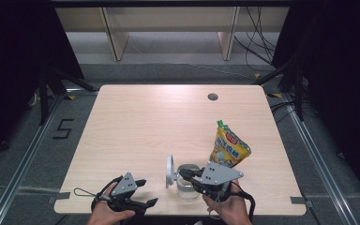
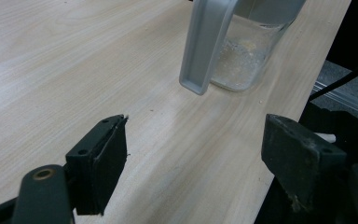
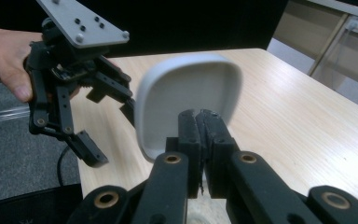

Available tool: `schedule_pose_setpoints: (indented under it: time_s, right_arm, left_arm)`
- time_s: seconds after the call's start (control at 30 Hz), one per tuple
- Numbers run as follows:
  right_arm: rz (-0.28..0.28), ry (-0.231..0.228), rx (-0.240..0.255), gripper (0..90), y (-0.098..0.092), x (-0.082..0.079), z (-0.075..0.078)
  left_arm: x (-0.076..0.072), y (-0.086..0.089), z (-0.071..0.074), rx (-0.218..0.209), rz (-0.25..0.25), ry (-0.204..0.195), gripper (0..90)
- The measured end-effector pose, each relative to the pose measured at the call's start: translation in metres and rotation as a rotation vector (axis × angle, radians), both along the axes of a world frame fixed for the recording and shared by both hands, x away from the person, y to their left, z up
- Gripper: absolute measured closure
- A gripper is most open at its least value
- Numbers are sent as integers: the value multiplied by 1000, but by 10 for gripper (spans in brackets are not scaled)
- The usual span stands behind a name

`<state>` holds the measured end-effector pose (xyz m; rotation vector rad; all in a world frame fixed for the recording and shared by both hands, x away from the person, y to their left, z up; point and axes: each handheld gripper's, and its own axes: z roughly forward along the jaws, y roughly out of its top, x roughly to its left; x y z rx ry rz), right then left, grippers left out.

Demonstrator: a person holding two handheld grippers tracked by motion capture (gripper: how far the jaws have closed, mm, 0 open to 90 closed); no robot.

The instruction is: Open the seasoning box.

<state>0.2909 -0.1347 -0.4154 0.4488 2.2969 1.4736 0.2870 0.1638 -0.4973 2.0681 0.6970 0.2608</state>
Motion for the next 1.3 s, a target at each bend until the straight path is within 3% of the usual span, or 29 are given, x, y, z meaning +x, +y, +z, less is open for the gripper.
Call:
schedule_pose_setpoints:
  time_s: [0.13, 0.17, 0.2, 0.3, 0.4, 0.53, 0.6, 0.67, 0.7, 0.73, 0.8, 0.83, 0.87, 0.9, 1.0, 1.1, 1.17, 1.2, 1.3]
  right_arm:
    - [-41, 18, 17, 800, -15, 0, -5]
    - [-54, 31, 21, 755, -20, 0, -7]
    - [-76, 42, 37, 709, -26, 1, -10]
    - [-120, 70, 43, 681, -41, 0, -17]
    - [-151, 93, 44, 669, -54, -3, -24]
    - [-183, 103, 44, 640, -68, -5, -28]
    - [-204, 148, 38, 630, -73, -8, -30]
    - [-204, 148, 35, 612, -77, -8, -31]
    - [-215, 116, 26, 601, -80, -6, -32]
    - [-214, 145, 34, 587, -81, -8, -33]
    - [-226, 136, 36, 572, -84, -8, -35]
    - [-232, 162, 42, 560, -86, -10, -36]
    - [-238, 140, 41, 541, -90, -9, -37]
    - [-270, 174, 50, 527, -91, -12, -39]
    - [-286, 200, 45, 497, -100, -13, -41]
    - [-325, 202, 47, 456, -109, -14, -45]
    - [-358, 224, 60, 423, -114, -14, -47]
    - [-370, 207, 47, 406, -119, -13, -48]
    - [-402, 230, 70, 358, -126, -11, -53]
  left_arm:
    - [1, 0, 0, -6, 4, 6, 196]
    - [0, 0, 1, -18, 19, 36, 190]
    - [0, 0, 1, -17, 20, 31, 189]
    - [1, 1, 0, -22, 6, 5, 177]
    - [0, 0, 1, -19, 18, 34, 175]
    - [0, -1, 0, -15, 11, 28, 175]
    - [0, -1, 0, -14, 12, 30, 175]
    - [0, -1, 0, -19, 15, 26, 175]
    - [0, -1, 0, -17, 17, 36, 175]
    - [0, -1, 0, -12, 20, 35, 175]
    - [0, -1, 0, -25, 20, 31, 175]
    - [0, -1, 0, -27, 21, 31, 175]
    - [0, -1, 0, -20, 21, 33, 175]
    - [0, -1, 0, -27, 21, 31, 175]
    - [2, 0, 0, -23, 4, 11, 175]
    - [3, 0, 0, -22, 14, 6, 175]
    - [2, 1, 1, -15, 30, 19, 174]
    - [1, -1, 1, -34, 34, 35, 173]
    - [3, 0, 1, -23, 17, 13, 172]
